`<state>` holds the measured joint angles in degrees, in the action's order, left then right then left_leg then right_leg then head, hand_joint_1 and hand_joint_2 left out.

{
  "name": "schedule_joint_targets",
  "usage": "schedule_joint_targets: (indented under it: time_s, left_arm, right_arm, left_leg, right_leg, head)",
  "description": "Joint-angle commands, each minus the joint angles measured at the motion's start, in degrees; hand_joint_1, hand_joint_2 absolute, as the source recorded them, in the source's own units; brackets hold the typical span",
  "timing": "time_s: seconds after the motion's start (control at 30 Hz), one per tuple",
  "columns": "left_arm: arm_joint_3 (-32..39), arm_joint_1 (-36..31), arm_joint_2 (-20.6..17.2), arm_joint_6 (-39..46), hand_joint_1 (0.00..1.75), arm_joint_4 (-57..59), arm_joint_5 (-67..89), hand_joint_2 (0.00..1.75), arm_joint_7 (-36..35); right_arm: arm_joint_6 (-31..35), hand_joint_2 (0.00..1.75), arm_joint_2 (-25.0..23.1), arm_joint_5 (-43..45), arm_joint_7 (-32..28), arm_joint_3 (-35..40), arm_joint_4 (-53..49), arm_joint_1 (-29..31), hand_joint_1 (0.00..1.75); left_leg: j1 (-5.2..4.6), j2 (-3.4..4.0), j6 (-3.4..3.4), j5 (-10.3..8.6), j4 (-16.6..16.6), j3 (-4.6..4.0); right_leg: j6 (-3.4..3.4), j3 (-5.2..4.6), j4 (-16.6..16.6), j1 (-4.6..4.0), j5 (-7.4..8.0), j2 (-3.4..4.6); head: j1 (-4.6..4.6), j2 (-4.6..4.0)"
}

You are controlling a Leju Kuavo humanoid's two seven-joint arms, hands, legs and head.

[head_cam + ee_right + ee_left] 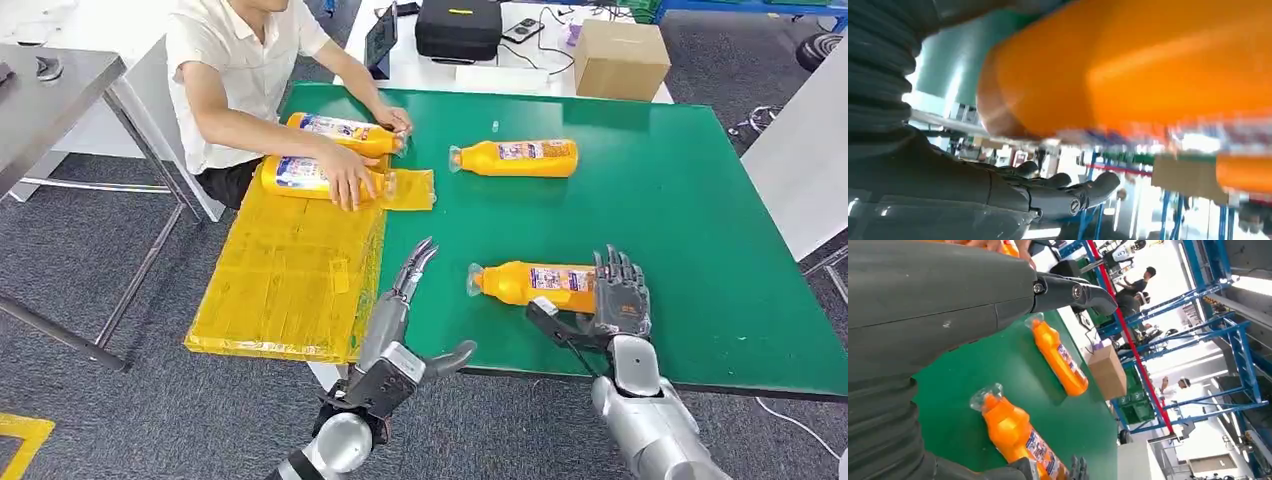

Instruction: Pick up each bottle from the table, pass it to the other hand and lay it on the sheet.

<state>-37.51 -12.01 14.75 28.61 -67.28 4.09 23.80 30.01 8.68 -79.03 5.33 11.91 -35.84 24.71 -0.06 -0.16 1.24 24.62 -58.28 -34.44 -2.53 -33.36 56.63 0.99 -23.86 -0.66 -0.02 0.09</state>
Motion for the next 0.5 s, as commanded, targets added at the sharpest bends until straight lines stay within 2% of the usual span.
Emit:
schedule_joint_targets:
  time_s: [0.03, 0.13, 0.17, 0.2, 0.4, 0.5]
  left_arm:
    - [-1.2, -1.8, -1.2, -2.1, 0.00, 2.3, -1.5, 1.75, -1.5]
    - [-1.3, -1.7, -1.3, -2.1, 0.00, 2.3, -1.6, 1.75, -1.4]
    - [-1.3, -1.7, -1.3, -2.1, 0.00, 2.3, -1.6, 1.75, -1.4]
    - [-1.3, -1.7, -1.3, -2.1, 0.00, 2.3, -1.6, 1.75, -1.4]
    - [-1.2, -1.7, -1.3, -2.1, 0.00, 2.3, -1.6, 1.75, -1.4]
    - [-1.2, -1.6, -1.5, -2.3, 0.00, 2.1, -2.2, 1.75, -1.2]
  right_arm:
    - [-13.7, 1.75, 0.7, 6.9, -4.4, -3.1, 11.0, -0.1, 1.75]
    - [-12.9, 1.75, 0.9, 7.7, -5.5, -3.5, 11.1, -0.6, 1.75]
    - [-12.9, 1.75, 0.9, 7.7, -5.5, -3.5, 11.1, -0.6, 1.75]
    - [-12.9, 1.75, 0.9, 7.7, -5.5, -3.5, 11.1, -0.6, 1.75]
    - [-13.0, 1.75, 0.8, 7.7, -5.5, -3.4, 11.1, -0.5, 1.75]
    - [-11.5, 1.75, 0.8, 9.2, -7.6, -3.9, 11.0, -1.1, 1.75]
  left_leg:
    - [0.07, -0.16, -0.08, -0.06, 0.1, 0.16]
    - [0.07, -0.17, -0.03, 0.04, 0.1, 0.45]
    - [0.11, -0.32, -0.04, -0.01, 0.0, 0.47]
    - [0.10, -0.25, 0.16, 0.14, 0.1, 0.61]
    - [0.08, -0.24, 0.19, 0.22, 0.1, 0.89]
    - [0.09, -0.27, 0.16, 0.19, 0.2, 0.88]
  right_leg:
    - [0.13, 0.22, -0.2, -0.07, 0.05, -0.11]
    - [0.07, 0.24, -0.2, -0.07, -0.02, -0.17]
    - [0.10, -0.13, -0.3, -0.11, -0.04, -0.35]
    - [-0.05, 0.05, -0.3, -0.10, -0.18, -0.26]
    - [-0.11, 0.42, -0.3, -0.09, -0.19, -0.21]
    - [-0.09, 0.47, -0.4, -0.10, -0.17, -0.22]
  head:
    - [-0.02, 0.00]
    - [0.00, 0.00]
    - [0.02, 0.00]
    - [0.04, 0.00]
    - [0.00, 0.00]
    - [0.00, 0.00]
